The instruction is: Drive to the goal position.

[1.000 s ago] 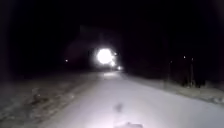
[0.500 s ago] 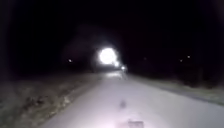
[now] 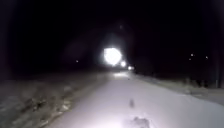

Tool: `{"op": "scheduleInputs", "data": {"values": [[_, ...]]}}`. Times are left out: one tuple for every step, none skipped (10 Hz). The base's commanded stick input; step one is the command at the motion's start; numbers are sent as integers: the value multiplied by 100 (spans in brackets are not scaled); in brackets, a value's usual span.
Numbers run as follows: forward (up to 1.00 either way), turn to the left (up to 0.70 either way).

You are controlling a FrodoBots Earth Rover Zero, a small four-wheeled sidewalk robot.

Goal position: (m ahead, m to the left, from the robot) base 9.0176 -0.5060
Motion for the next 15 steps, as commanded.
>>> {"op": "scheduleInputs", "data": {"values": [[100,0],[100,0],[100,0],[100,0],[100,0],[100,0],[100,0],[100,0],[100,0],[100,0],[100,0],[100,0],[100,0],[100,0],[100,0]]}}
